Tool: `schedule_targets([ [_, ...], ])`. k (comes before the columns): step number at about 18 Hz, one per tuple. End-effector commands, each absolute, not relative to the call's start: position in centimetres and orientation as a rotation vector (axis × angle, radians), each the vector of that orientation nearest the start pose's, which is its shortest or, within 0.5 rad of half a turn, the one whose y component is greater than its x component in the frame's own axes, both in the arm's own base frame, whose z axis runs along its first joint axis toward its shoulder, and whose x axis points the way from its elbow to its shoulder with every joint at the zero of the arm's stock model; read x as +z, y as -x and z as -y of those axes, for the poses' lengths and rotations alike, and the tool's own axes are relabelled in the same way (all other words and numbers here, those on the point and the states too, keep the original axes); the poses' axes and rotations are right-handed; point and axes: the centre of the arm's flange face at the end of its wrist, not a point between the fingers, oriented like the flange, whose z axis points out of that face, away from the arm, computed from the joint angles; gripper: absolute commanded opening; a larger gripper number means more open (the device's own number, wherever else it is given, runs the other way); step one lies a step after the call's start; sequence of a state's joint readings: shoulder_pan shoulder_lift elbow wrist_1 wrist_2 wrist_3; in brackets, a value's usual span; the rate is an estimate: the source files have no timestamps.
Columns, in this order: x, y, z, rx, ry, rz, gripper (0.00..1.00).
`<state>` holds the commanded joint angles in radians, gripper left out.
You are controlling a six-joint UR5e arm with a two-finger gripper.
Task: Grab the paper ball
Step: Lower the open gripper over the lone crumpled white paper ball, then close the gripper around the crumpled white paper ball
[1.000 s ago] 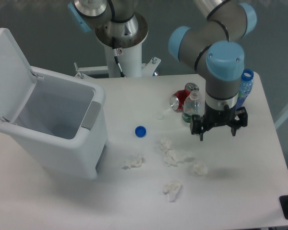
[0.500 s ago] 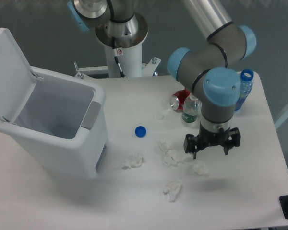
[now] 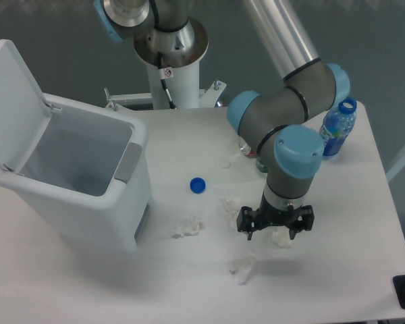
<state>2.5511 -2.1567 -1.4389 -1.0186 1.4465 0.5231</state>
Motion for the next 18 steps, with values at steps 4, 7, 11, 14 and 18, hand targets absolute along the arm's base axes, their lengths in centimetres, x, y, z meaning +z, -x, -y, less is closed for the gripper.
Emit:
schedule_targets([
  [4,24.0,49.7,-51.6,-0.063,2.918,0.654,1.00],
  [7,23.7,49.8,-52.1,-0.087,2.900,0.629,1.00],
  [11,22.6,50.1,-52.6,-0.093,2.918,0.562,1.00],
  [14,21.5,49.9,-53.5,-0.101,2.933,0.524,1.00],
  [18,20.7,49.7,-54.0,-0.104,2.943,0.480,1.00],
])
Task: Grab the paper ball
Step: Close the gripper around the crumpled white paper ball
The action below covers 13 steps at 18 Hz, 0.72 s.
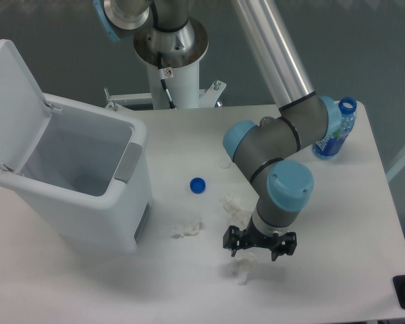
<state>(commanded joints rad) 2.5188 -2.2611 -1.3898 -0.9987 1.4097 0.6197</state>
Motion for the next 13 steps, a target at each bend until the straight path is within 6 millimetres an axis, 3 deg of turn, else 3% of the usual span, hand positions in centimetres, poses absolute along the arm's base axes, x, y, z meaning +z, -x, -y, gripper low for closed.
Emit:
schedule_targets([
  [4,20.26,49.53,-54.33,-0.101,2.944,0.471,0.99],
  [7,20.32,49.57,-54.37,-0.095,2.940,0.472,0.90],
  [13,19.98,49.58,-54.49,-0.090,2.939,0.471,0.90],
])
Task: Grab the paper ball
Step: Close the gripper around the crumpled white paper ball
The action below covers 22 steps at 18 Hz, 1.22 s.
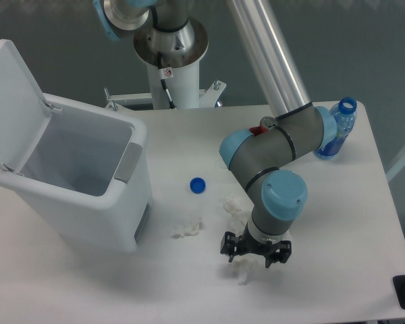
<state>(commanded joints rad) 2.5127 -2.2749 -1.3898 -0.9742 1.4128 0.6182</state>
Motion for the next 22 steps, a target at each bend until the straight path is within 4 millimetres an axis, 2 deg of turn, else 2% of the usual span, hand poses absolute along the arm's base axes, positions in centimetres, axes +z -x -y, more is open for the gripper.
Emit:
schedule_targets([
  [11,19.59,49.68,-54.49,-0.084,2.944,0.472,0.88],
  [18,19.71,49.51,-54.44,-0.080,2.946,0.480,0.47],
  [19,19.58,49.50,-54.44,-0.083,2.948,0.480,0.36],
  [22,19.71,49.05,-54.65,-0.084,2.950,0.469,0.17],
])
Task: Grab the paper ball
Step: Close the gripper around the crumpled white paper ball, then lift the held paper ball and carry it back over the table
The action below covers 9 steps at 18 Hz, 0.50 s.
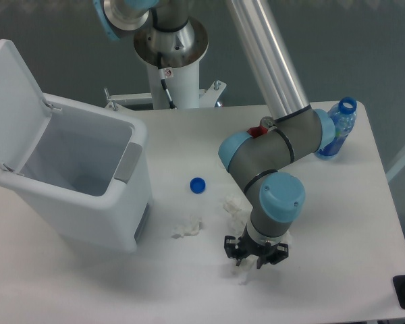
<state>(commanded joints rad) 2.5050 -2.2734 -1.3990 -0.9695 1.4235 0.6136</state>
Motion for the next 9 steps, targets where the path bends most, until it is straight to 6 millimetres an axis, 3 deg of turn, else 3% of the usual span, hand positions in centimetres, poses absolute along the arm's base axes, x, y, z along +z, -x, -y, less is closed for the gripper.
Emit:
schedule_targets([
  [3,19.8,49.0,-54.7,-0.084,2.947,0.473,0.02],
  [6,20.1,49.0,-54.6,-0.081,2.945,0.472,0.00],
  [9,22.0,48.9,-54.5,-0.057,2.930,0.458,0.00],
])
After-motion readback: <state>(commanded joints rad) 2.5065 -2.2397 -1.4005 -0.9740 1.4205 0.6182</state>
